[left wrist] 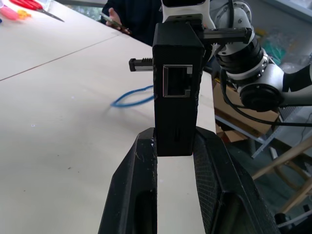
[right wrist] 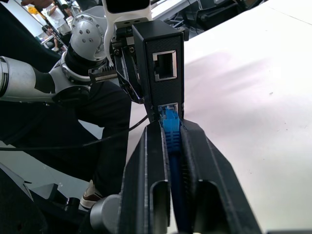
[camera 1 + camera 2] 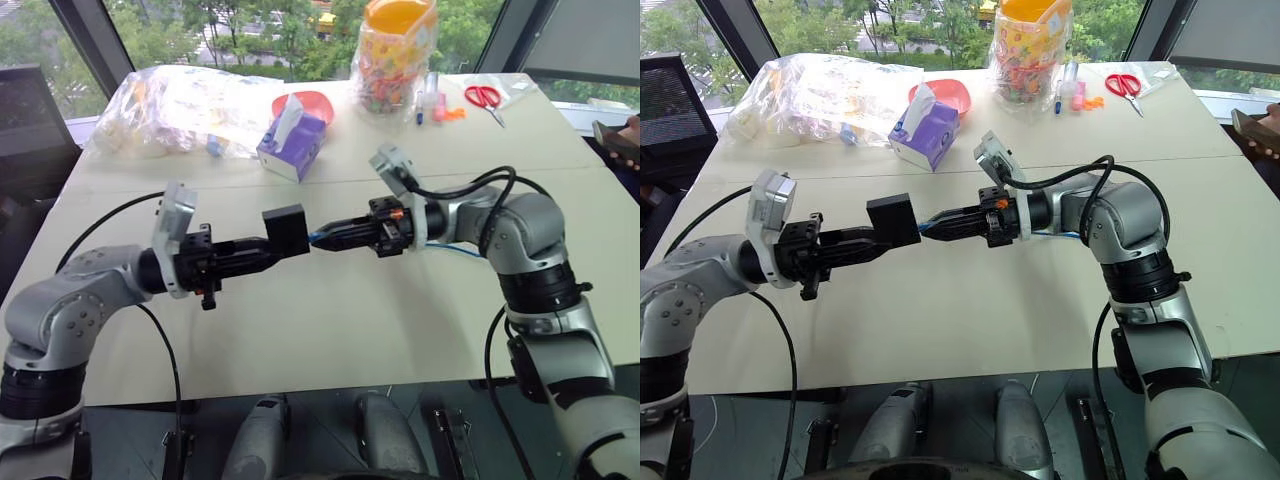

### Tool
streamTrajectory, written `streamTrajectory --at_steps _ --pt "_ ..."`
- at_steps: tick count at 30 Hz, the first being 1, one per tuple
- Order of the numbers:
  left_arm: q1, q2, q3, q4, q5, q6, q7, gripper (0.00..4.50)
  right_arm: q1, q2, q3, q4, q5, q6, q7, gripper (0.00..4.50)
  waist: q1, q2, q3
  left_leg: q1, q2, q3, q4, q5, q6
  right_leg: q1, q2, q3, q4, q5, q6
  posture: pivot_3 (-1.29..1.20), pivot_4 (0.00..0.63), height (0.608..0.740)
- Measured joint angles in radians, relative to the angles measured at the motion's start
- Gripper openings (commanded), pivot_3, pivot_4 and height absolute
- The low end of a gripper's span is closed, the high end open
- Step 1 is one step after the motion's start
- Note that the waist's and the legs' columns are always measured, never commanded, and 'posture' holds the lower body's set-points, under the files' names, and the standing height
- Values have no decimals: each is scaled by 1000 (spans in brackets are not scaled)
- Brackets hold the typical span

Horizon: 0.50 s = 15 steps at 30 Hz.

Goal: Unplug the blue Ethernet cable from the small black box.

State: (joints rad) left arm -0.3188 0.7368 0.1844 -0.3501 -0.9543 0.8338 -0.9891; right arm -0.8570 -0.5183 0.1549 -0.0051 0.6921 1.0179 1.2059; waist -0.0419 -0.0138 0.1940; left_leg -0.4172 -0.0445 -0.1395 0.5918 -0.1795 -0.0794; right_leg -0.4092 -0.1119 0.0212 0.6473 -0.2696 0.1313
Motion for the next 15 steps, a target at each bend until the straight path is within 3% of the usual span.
streamTrajectory --at_steps 9,15 --pt "21 1 11 -15 -11 -2 9 487 -3 1 12 10 -7 -19 8 107 -1 0 0 0 0 0 0 0 0 0 0 0 0 0 0 0 150 726" --pt "73 44 50 -27 -21 3 6 487 -36 -19 6 206 -57 -82 15 107 3 0 0 0 0 0 0 0 0 0 0 0 -1 0 -1 0 150 726"
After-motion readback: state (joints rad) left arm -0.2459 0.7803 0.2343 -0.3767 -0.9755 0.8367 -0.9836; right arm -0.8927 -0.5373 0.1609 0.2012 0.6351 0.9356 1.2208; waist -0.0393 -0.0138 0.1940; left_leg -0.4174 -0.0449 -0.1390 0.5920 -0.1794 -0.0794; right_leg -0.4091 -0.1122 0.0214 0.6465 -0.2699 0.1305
